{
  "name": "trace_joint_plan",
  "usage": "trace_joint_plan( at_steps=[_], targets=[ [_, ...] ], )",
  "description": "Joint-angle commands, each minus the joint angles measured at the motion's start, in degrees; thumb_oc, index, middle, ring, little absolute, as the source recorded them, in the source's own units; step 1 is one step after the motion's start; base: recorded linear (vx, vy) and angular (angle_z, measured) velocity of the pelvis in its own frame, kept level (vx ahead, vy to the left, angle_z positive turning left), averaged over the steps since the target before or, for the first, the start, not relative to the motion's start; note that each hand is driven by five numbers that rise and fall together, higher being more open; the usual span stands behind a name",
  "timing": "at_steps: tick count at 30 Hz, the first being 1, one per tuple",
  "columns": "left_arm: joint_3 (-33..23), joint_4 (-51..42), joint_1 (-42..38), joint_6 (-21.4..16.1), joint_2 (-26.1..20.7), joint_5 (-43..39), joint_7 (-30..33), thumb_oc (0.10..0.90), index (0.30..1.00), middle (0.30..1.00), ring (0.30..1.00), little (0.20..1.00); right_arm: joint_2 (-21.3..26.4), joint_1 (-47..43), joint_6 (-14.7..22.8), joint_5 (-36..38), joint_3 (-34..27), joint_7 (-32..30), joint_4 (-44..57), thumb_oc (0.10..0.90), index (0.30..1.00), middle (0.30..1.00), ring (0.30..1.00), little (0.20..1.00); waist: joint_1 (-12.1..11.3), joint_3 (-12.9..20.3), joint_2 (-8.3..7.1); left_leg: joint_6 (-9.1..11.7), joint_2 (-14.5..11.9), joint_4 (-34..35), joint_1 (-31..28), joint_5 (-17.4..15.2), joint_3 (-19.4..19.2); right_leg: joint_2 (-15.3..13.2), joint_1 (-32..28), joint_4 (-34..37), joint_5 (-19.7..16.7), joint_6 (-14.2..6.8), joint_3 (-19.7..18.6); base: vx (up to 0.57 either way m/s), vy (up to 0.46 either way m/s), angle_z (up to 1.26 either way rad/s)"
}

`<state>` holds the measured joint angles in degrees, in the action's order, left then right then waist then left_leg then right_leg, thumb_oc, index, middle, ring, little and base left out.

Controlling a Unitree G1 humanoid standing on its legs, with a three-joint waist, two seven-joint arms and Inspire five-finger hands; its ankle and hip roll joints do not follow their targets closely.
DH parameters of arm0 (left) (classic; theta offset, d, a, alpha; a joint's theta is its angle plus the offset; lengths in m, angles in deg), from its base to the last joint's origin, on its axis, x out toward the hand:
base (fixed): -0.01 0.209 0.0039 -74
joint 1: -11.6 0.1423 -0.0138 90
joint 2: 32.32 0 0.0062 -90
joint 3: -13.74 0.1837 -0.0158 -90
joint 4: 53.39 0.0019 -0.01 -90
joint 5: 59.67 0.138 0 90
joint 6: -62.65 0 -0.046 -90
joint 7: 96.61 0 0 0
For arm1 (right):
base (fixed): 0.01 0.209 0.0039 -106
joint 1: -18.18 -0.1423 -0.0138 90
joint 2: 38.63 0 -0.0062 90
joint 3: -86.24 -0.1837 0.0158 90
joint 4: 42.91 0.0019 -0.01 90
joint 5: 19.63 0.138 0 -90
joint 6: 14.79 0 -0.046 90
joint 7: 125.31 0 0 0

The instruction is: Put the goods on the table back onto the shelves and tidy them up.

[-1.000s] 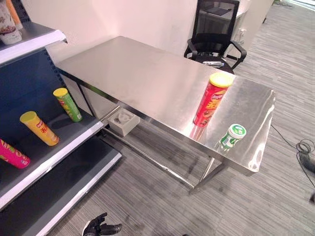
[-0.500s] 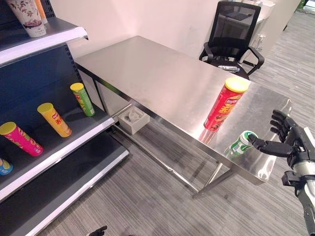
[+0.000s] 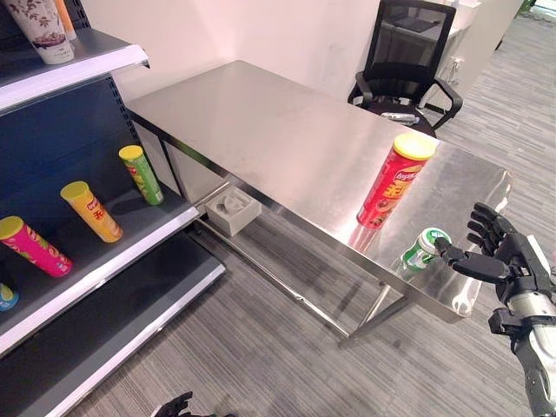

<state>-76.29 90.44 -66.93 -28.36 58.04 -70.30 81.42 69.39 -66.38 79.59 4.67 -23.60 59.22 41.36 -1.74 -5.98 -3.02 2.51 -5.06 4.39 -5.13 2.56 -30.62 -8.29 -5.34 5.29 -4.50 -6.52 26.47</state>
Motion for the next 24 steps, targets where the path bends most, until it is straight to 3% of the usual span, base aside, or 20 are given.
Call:
trace_joint_plan(
  at_steps=[1,9,14,20,24],
  targets=[
    [0.99,-0.38,-2.67,-2.27,-0.07,1.22,0.65,0.8,0.9,0.9,0.9,0.9,3.36,-5.43,5.39,-2.39,-5.38,-4.34,4.43,0.8,0.9,0.9,0.9,0.9,-0.52,1.29,1.08,2.16,-1.63,0.61,1.55,2.36,4.09,-1.06,-4.41,-1.27,0.95,-4.42,1.73,0.0,0.0,0.0],
    [1.8,-0.63,-3.13,-2.24,-0.11,1.34,2.3,0.8,0.9,0.9,0.9,0.9,-0.58,-9.22,8.26,-5.64,-5.38,-11.58,8.31,0.8,0.9,0.9,0.9,0.9,-0.92,1.44,1.41,2.03,-1.68,0.61,1.48,2.19,4.57,-1.11,-4.35,-1.3,1.06,-4.36,1.85,0.0,0.0,0.0],
    [2.14,-0.95,-3.33,-2.25,-0.1,1.16,2.73,0.8,0.9,0.9,0.9,0.9,-1.99,-10.44,9.11,-5.02,-4.92,-12.22,11.06,0.8,0.9,0.9,0.9,0.9,-1.03,1.51,1.43,1.99,-1.65,0.61,1.44,2.2,4.71,-1.07,-4.45,-1.27,1.09,-4.28,1.89,0.0,0.0,0.0],
    [2.07,-0.91,-3.32,-2.27,-0.09,1.25,2.8,0.8,0.9,0.9,0.9,0.9,-3.72,-11.3,9.87,-2.63,-3.82,-10.32,15.95,0.8,0.9,0.9,0.9,0.9,-1.13,1.59,1.46,2.05,-1.74,0.61,1.27,2.21,4.81,-1.07,-4.46,-1.46,1.2,-4.17,1.99,0.0,0.0,0.0],
    [1.61,-1.01,-2.91,-2.28,-0.3,1.39,2.32,0.8,0.9,0.9,0.9,0.9,-2.57,-9.88,8.12,1.93,-1.2,-4.55,16.71,0.8,0.9,0.9,0.9,0.9,-1.3,1.49,1.17,2.22,-1.84,0.61,1.19,2.43,4.61,-0.9,-4.61,-1.38,1.21,-3.98,2.13,0.0,0.0,0.0]
  ],
)
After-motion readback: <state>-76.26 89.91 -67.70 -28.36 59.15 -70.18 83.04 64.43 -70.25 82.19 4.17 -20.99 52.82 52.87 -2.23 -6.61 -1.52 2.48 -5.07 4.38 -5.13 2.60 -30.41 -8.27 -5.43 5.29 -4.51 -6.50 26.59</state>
